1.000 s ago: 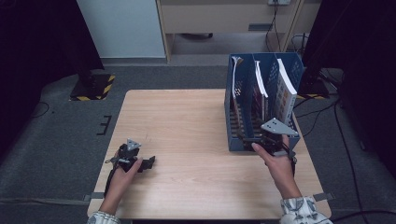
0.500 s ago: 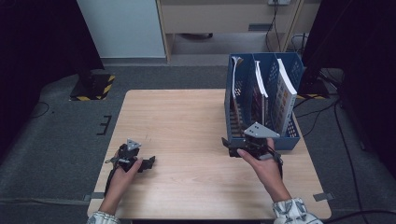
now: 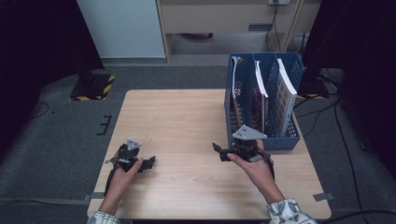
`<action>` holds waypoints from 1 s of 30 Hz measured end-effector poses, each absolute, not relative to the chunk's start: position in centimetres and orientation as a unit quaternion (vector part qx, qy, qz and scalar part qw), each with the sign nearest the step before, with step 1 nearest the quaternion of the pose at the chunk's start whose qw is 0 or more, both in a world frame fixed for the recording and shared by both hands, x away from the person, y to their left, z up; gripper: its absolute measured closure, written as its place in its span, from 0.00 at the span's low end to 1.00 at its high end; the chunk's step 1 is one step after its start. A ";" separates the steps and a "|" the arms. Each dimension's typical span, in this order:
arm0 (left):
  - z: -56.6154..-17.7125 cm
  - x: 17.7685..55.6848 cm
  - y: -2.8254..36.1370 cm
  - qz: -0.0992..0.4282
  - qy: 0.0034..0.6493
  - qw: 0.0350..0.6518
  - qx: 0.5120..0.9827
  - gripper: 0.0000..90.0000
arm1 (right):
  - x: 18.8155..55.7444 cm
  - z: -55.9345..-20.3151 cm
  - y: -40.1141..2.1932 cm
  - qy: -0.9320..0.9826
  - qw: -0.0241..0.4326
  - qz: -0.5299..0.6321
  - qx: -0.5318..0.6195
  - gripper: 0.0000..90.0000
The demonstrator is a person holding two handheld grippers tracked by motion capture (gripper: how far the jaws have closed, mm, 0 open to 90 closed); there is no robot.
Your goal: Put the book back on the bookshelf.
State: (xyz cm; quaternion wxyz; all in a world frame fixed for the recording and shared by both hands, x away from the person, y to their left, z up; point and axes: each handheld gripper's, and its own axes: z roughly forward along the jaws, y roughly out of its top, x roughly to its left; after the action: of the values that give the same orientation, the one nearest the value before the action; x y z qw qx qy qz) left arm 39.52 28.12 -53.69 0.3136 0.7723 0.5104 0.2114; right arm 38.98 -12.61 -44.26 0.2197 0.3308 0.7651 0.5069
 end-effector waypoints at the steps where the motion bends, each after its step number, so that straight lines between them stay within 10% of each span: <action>1: -53.7 39.5 28.1 0.211 0.510 0.314 0.772 0.01 | 39.0 -44.3 -12.5 0.766 0.219 0.506 0.331 0.09; 30: -53.7 39.5 28.1 0.210 0.510 0.314 0.773 0.01 | 38.2 -48.6 -7.7 0.826 0.161 0.449 0.301 0.09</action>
State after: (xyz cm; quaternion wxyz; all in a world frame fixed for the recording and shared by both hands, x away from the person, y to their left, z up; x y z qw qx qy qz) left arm 39.53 28.12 -53.69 0.3143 0.7729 0.5098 0.2095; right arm 38.25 -7.70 -48.61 0.1608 0.3005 0.8259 0.4491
